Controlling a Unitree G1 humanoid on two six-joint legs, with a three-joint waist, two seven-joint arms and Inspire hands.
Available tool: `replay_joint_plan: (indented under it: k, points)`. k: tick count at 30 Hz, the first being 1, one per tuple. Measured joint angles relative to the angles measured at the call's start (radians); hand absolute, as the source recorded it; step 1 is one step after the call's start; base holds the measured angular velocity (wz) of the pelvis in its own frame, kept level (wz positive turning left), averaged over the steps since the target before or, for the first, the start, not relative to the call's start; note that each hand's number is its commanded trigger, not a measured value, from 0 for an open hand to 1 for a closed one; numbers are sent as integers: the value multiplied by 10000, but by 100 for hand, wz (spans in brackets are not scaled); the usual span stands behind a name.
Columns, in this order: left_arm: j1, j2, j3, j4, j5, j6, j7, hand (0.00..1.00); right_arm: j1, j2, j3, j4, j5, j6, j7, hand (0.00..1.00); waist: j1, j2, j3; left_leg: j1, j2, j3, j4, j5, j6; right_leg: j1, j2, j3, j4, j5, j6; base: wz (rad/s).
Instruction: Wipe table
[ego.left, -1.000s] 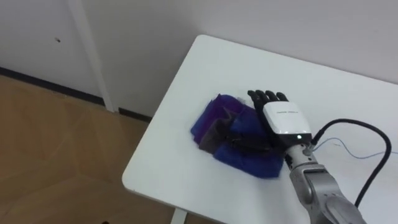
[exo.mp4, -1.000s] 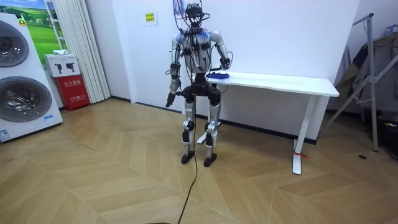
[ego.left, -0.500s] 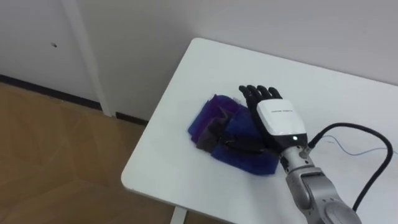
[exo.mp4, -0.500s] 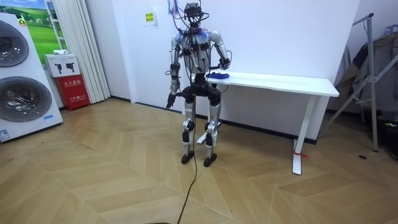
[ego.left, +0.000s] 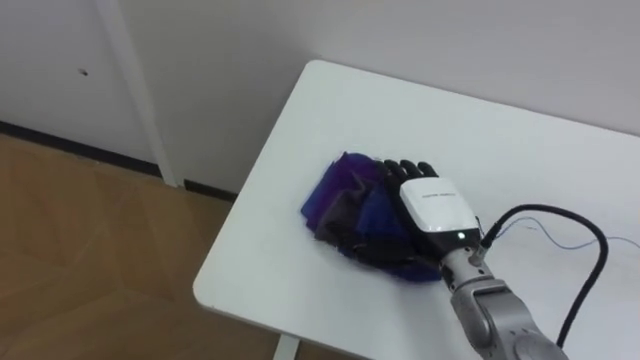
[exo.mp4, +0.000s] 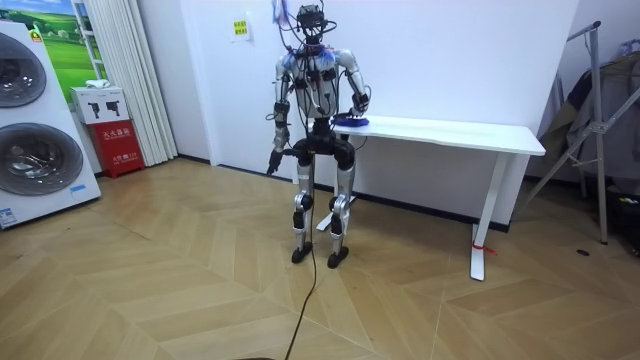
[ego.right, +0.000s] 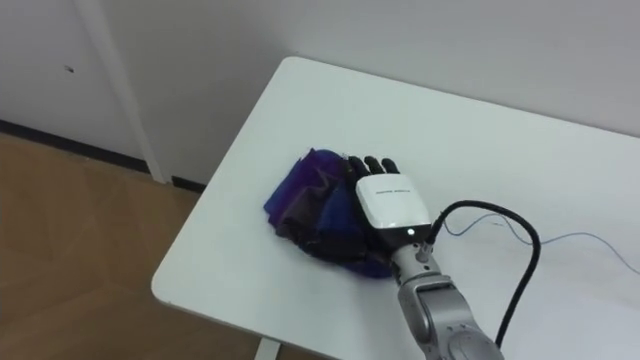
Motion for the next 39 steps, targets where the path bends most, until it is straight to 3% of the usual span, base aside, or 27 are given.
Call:
replay_joint_plan:
  k: [7,9,24,39]
  points:
    - [14,-34,-1,12,3,3,69,0,162,32,-15,684,-126,-32,-369,0,86,12,8,-3,-16,-30,-18,-13,16,38,-2,-3,-14,-5,7,1]
    - [36,-36,0,11,3,3,71,0,158,46,-21,749,-150,-27,-433,100,87,11,8,-3,-30,-39,-11,-12,16,55,-13,-52,-34,-7,12,0]
    - [124,-36,8,17,9,22,271,0,-279,64,-622,798,-247,-126,-1454,100,12,-29,9,171,-85,-280,-11,-19,27,352,-43,-158,-177,-76,92,4]
    - [341,-28,97,-325,6,0,-2,0,-208,57,-991,718,19,-239,-1026,100,-220,-12,-10,187,-101,-356,89,-48,68,461,-106,-373,-155,-86,108,2]
